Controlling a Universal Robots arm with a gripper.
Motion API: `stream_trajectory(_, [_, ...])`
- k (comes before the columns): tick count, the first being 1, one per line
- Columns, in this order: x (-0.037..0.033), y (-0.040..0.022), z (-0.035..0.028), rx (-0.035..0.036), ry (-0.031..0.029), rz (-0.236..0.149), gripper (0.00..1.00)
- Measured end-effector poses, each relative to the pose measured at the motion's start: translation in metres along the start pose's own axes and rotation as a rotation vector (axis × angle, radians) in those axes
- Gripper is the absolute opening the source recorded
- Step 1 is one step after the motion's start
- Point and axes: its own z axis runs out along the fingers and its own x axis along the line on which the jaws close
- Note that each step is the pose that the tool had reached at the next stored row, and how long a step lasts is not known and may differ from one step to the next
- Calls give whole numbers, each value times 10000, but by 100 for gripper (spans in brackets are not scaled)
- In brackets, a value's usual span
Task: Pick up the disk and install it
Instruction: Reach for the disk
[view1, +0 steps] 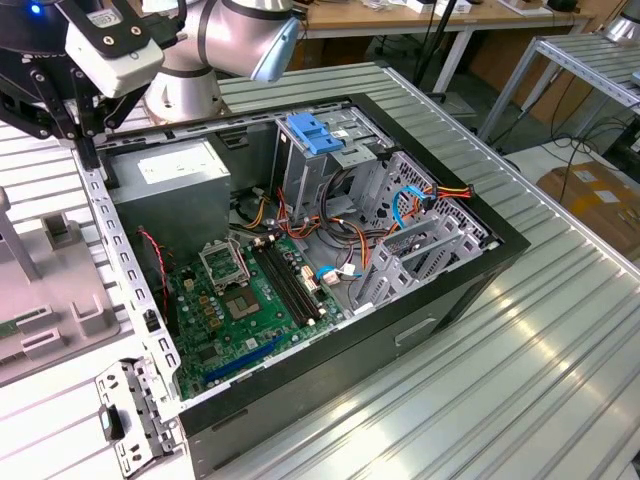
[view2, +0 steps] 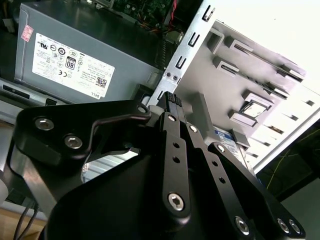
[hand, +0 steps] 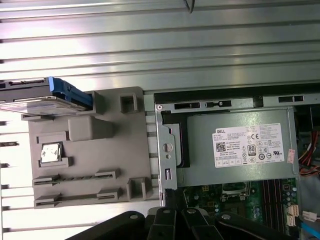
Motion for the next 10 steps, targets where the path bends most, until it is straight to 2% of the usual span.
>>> stream_trajectory(10, [58, -5, -1, 0, -1, -1, 11])
